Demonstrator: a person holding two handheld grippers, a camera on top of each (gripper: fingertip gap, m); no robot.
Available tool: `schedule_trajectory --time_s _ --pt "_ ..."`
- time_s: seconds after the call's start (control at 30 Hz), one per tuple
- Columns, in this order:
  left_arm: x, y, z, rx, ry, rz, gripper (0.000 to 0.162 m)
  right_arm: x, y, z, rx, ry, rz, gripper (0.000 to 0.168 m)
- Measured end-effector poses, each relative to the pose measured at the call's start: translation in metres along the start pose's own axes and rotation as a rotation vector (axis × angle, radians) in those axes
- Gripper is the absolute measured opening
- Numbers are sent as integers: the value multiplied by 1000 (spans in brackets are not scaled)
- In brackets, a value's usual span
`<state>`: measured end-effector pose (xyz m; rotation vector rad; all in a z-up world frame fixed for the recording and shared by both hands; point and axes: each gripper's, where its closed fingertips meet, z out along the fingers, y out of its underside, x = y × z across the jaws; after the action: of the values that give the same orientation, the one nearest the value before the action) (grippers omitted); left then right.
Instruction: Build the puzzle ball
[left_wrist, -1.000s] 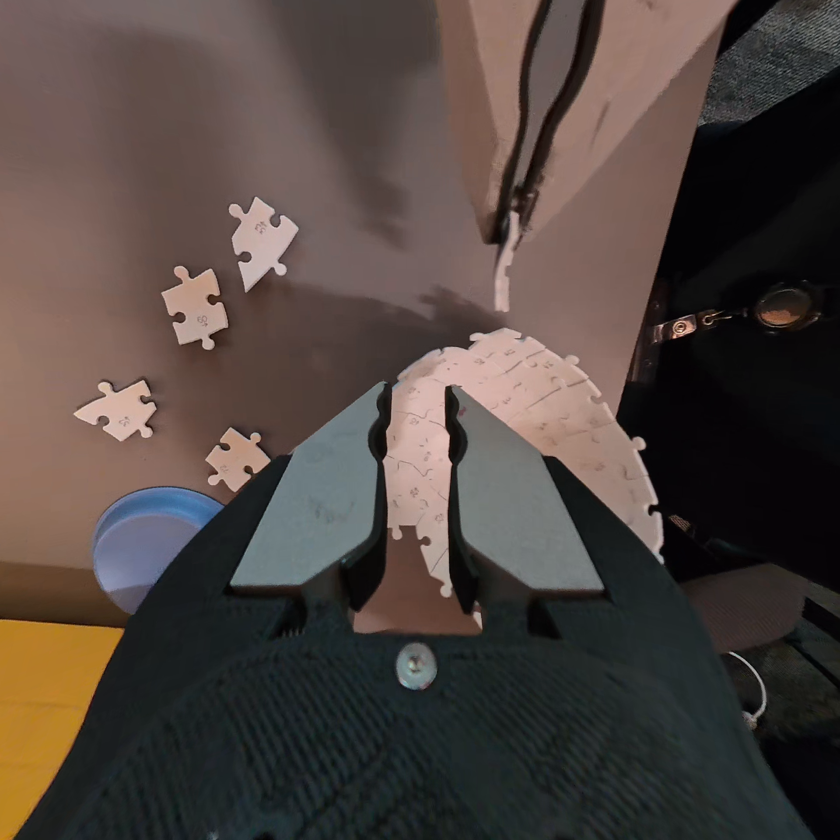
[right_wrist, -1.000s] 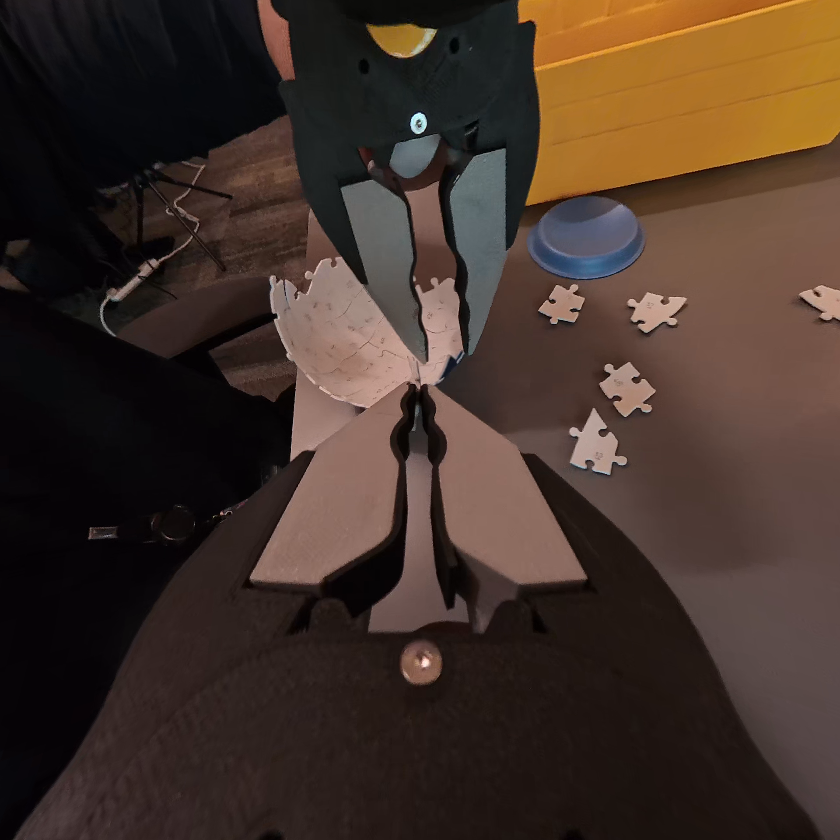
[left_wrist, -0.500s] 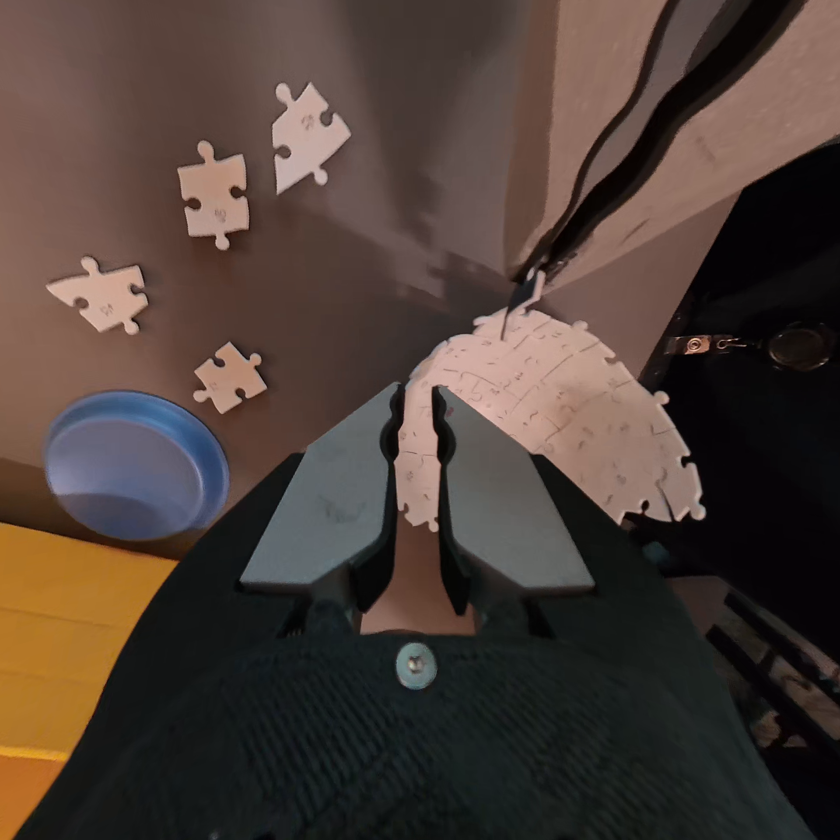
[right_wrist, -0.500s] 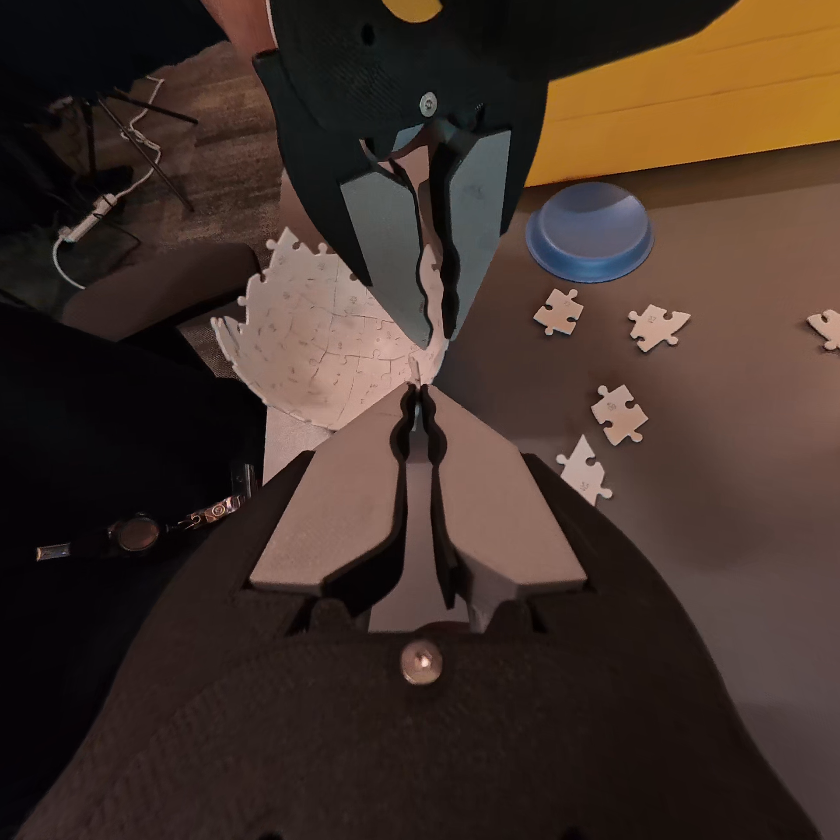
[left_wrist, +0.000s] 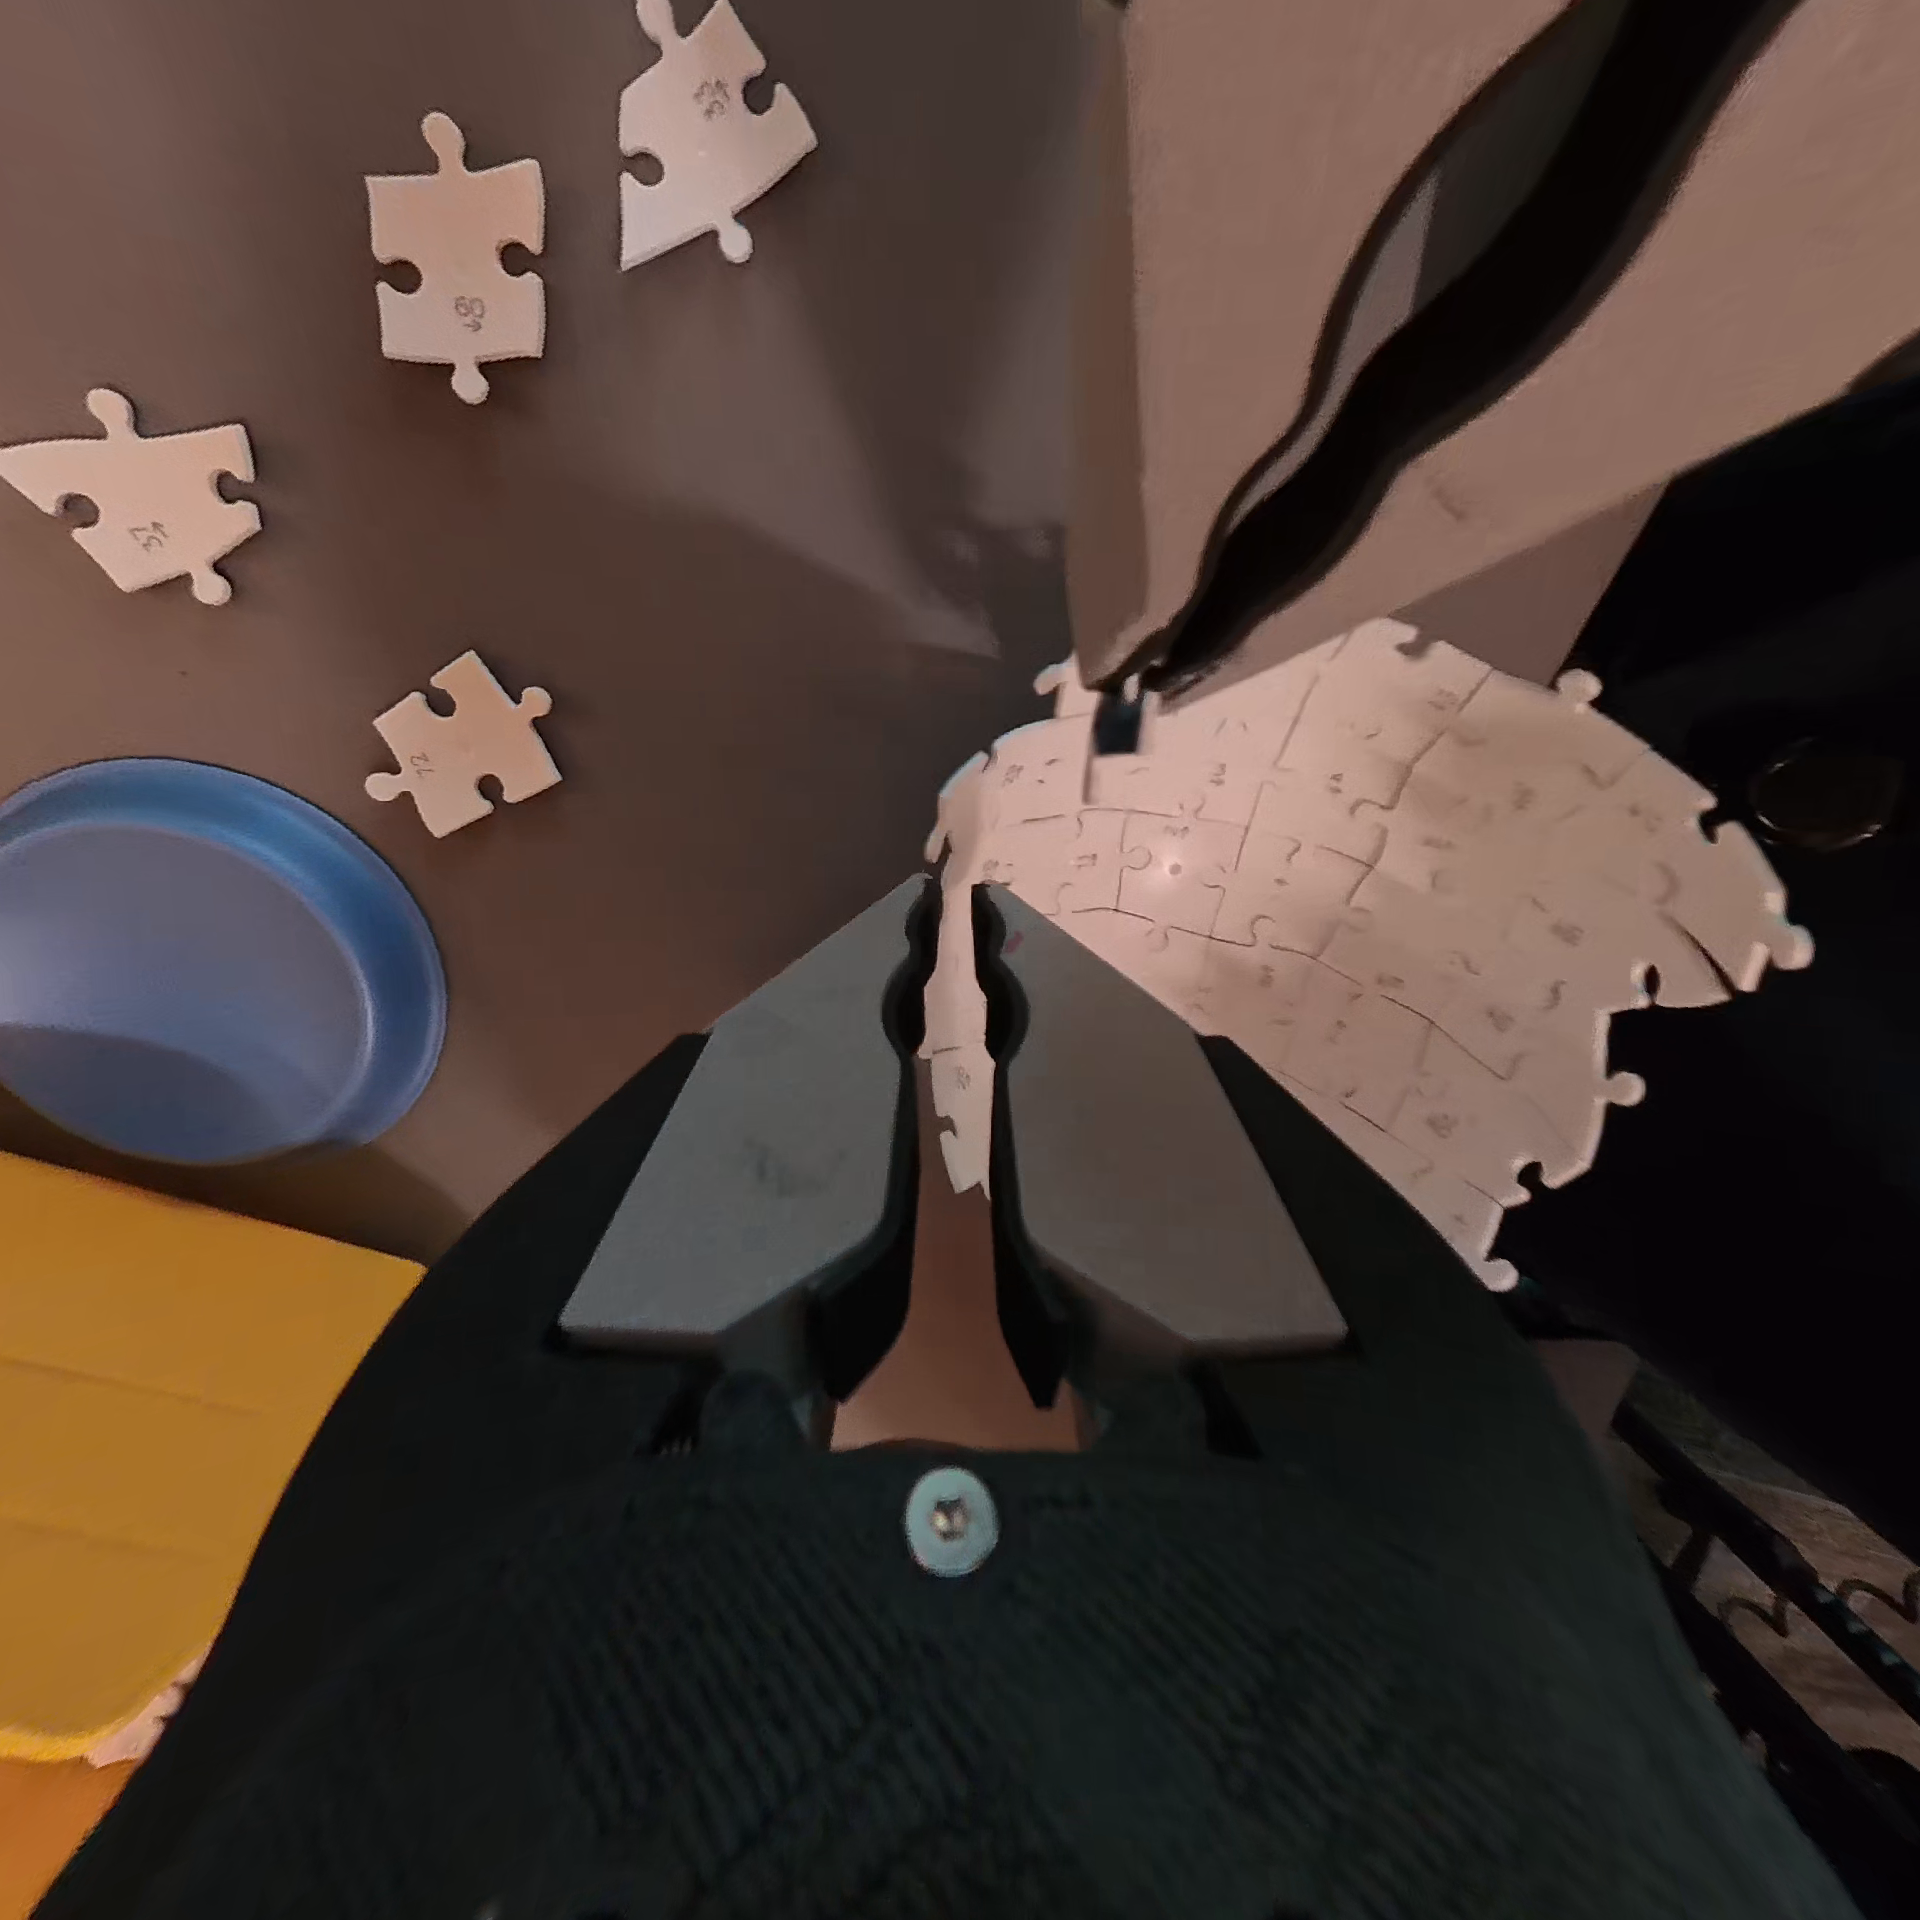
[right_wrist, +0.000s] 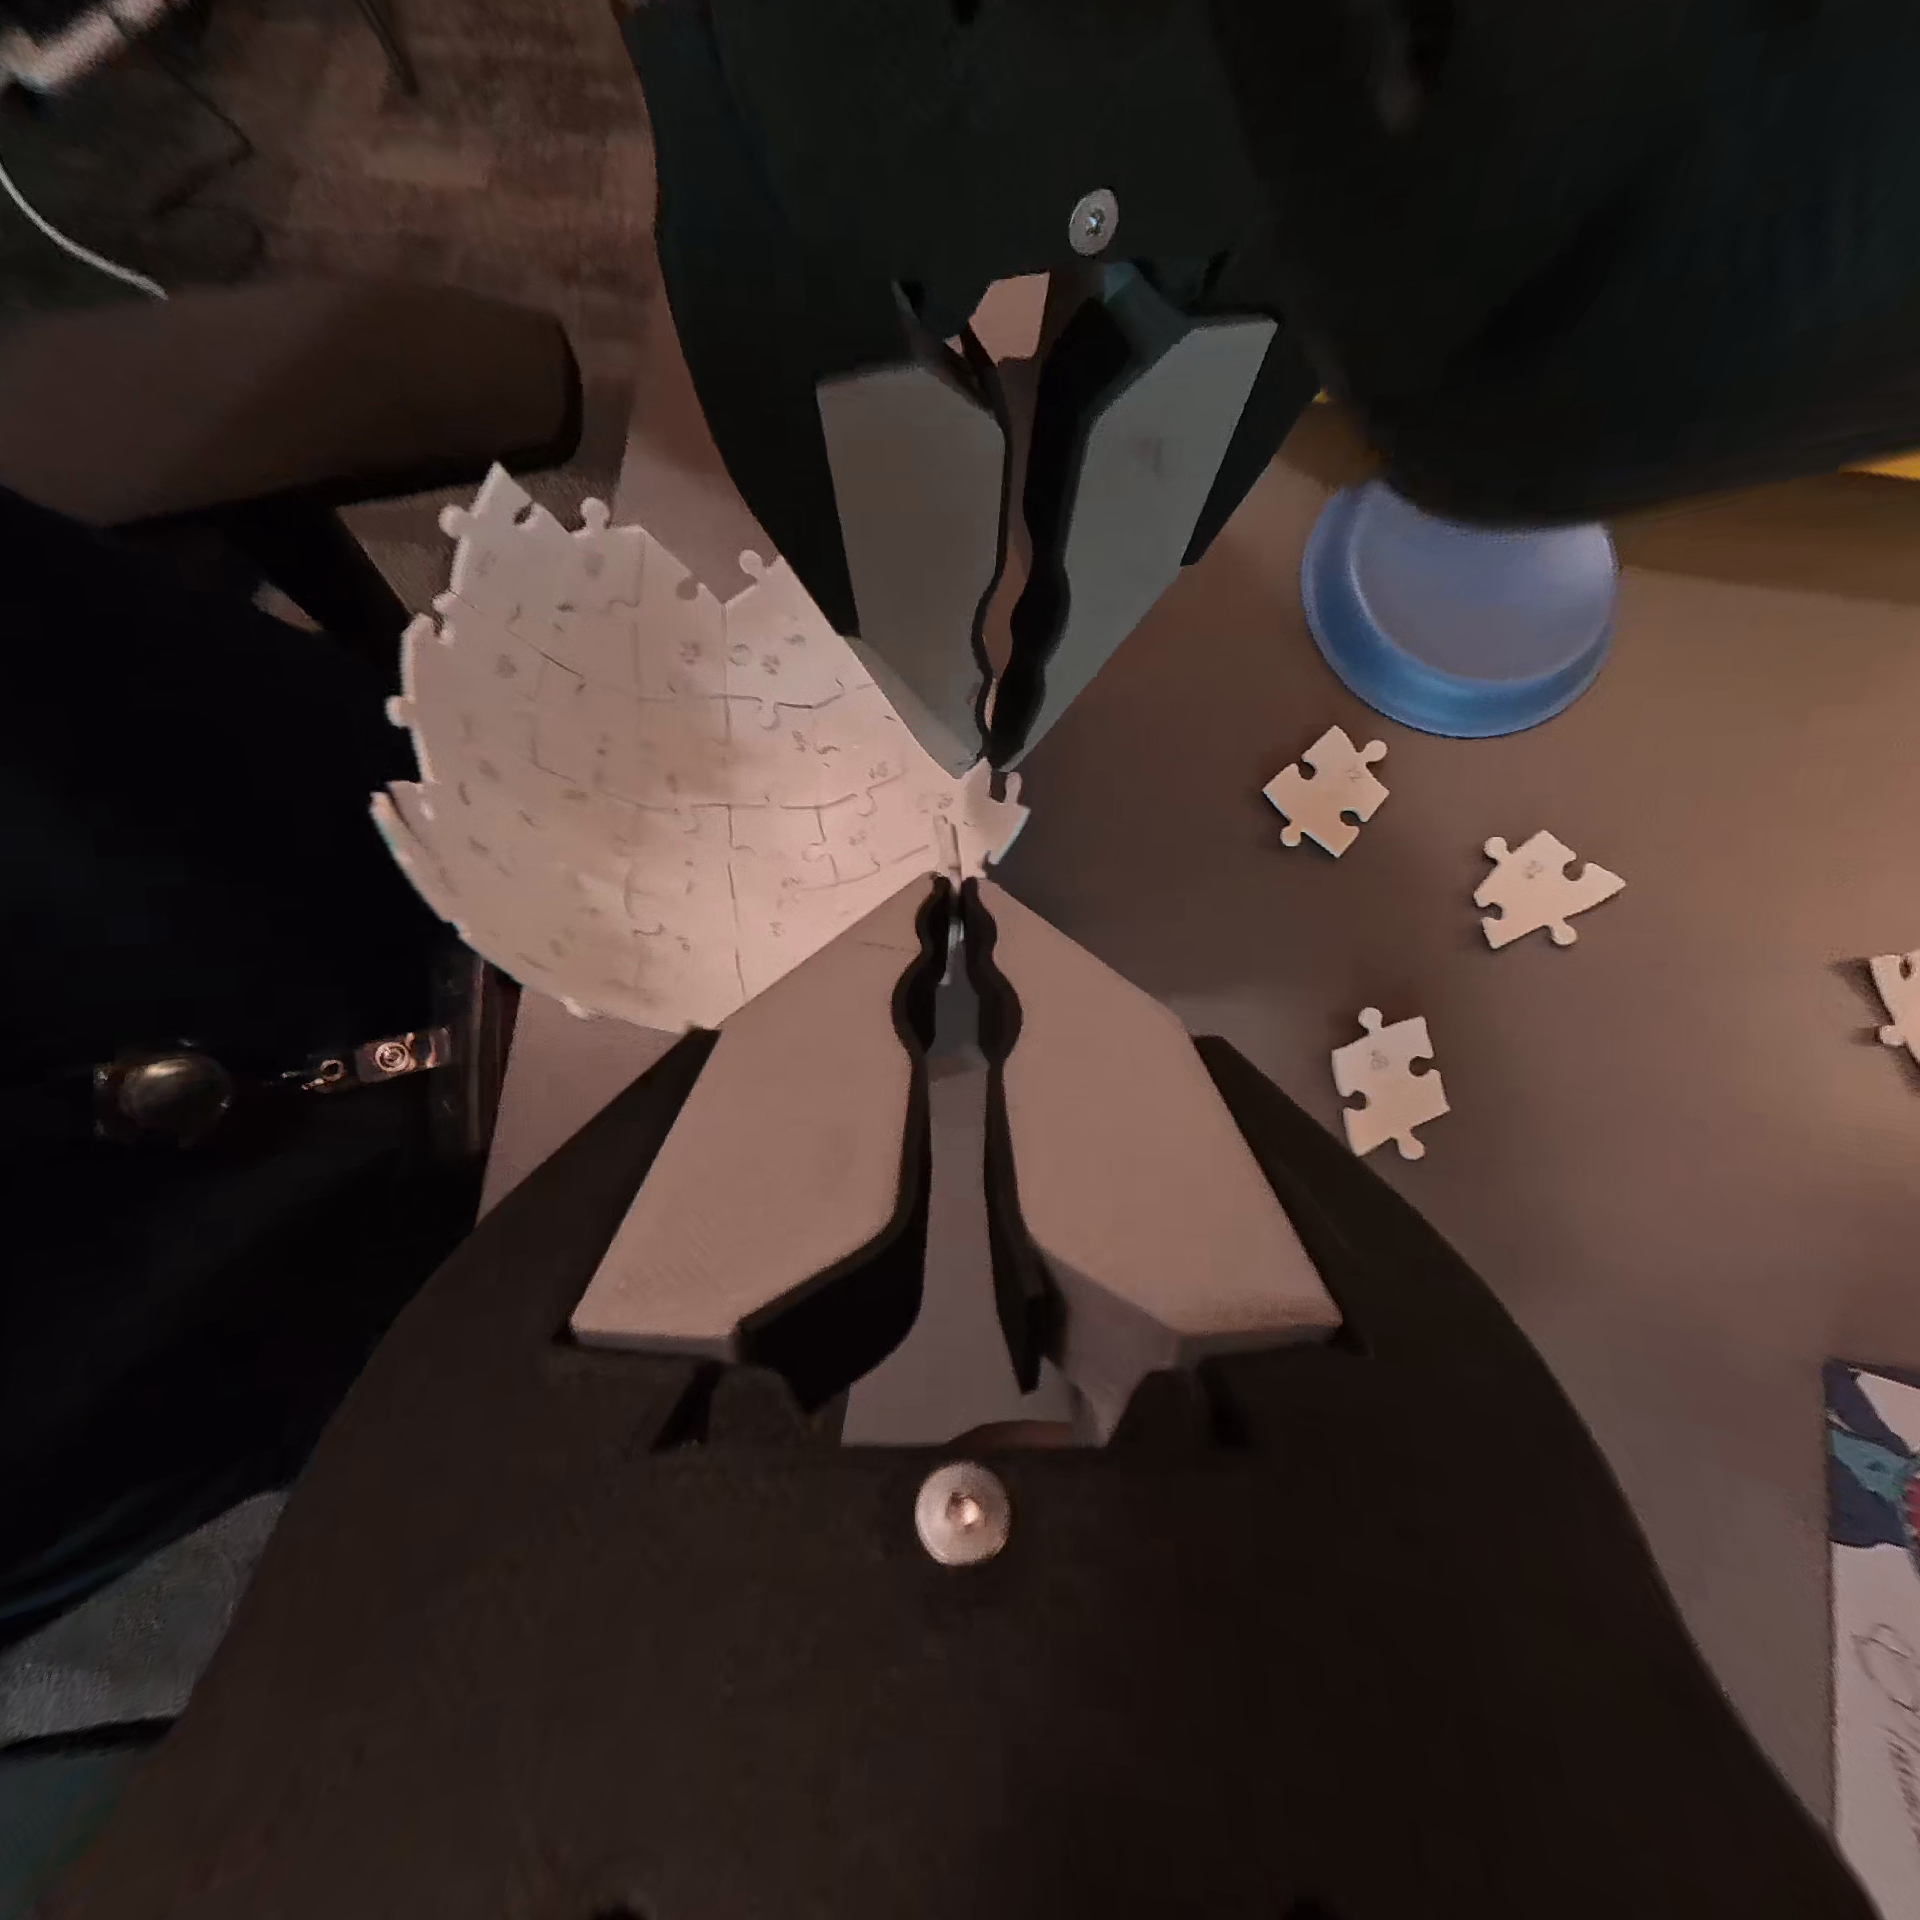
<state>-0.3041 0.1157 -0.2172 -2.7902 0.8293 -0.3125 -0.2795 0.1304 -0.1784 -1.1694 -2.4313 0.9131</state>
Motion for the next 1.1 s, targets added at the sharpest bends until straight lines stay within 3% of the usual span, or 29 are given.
schedule_trajectory --time_s 0.53,1.1 --pt "-1 4 -2 40 30 -16 5 4 4 19 -200 -86 -89 0" --pt "-4 2 -5 157 76 -90 11 9 11 18 -134 -125 14 0"
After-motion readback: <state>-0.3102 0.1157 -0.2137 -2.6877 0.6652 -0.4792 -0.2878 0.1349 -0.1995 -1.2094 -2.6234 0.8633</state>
